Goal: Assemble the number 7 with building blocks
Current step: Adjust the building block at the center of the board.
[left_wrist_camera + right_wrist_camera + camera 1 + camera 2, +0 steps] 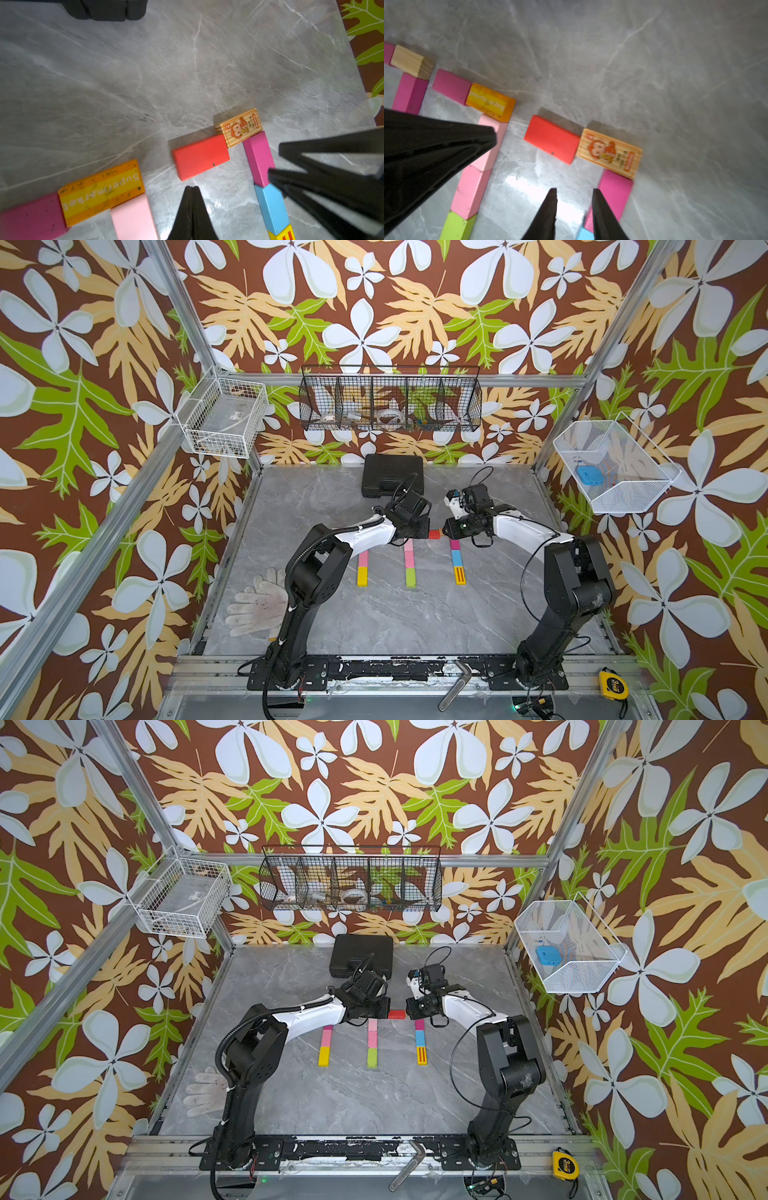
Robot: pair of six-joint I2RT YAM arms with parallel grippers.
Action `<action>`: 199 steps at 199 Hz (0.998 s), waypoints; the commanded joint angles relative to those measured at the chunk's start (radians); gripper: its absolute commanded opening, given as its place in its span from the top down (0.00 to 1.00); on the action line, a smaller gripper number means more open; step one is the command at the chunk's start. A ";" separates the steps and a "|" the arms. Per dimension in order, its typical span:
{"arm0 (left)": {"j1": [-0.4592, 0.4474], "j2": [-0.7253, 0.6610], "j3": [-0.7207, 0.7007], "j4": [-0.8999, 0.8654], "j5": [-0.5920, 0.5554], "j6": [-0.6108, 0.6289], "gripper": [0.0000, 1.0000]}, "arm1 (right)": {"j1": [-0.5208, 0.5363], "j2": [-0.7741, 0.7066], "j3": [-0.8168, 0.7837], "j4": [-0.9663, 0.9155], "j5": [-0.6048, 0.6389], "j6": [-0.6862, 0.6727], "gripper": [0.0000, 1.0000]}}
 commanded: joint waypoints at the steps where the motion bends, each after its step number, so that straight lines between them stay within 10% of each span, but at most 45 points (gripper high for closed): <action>1: 0.002 -0.009 0.002 -0.010 -0.015 -0.006 0.95 | 0.026 0.005 -0.012 -0.001 -0.020 0.046 0.71; 199: 0.045 -0.086 -0.110 0.052 0.014 0.003 0.96 | 0.078 0.158 0.021 0.108 -0.013 0.168 0.74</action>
